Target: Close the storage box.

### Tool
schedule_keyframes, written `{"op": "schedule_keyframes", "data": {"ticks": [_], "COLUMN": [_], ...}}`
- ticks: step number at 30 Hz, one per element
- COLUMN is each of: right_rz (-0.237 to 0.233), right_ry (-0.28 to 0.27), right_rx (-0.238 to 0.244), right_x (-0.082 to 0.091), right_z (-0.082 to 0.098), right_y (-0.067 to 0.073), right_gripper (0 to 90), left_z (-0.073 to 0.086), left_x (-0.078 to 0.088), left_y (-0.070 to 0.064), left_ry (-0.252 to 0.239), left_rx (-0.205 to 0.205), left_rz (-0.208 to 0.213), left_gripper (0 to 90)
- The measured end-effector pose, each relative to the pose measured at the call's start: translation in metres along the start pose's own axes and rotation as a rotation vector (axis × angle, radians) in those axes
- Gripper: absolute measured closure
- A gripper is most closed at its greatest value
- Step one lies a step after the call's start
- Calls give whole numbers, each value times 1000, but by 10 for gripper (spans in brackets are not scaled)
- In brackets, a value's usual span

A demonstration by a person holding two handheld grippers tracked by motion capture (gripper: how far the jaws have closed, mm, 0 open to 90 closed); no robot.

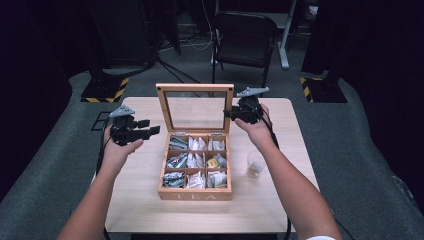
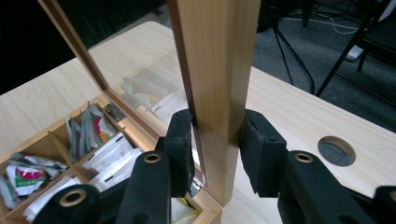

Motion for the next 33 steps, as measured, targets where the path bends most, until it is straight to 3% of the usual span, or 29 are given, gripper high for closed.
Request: {"op": "schedule_keyframes", "data": {"ticks": [4, 17, 25, 33], "right_rz": [5, 9, 10, 4], "right_ry": [6, -16, -20, -36], "right_rx": [26, 36, 49, 46], "right_x": [2, 6, 8, 9], "right_z": [1, 6, 8, 11], "right_y": [4, 9, 11, 13], "right_gripper": [649, 647, 643, 638], "left_z": [-8, -32, -36, -38], "left_x": [-4, -21, -28, -27], "left_y": [1, 3, -3, -3], "left_ry": [3, -14, -20, -36], "left_rx": [-14, -52, -52, -39], "left_rz": [-2, -46, -8, -2], "left_gripper": [430, 501, 549, 601]}}
Point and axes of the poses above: each handheld gripper's, and its own axes: x roughly backward along the jaws, z roughly out of its underside, y roughly to its left, the point moved 6 cm from there along -x, roughly forward along the jaws, and after that the axes turned 3 degrees about -y, right-handed, at the moved point
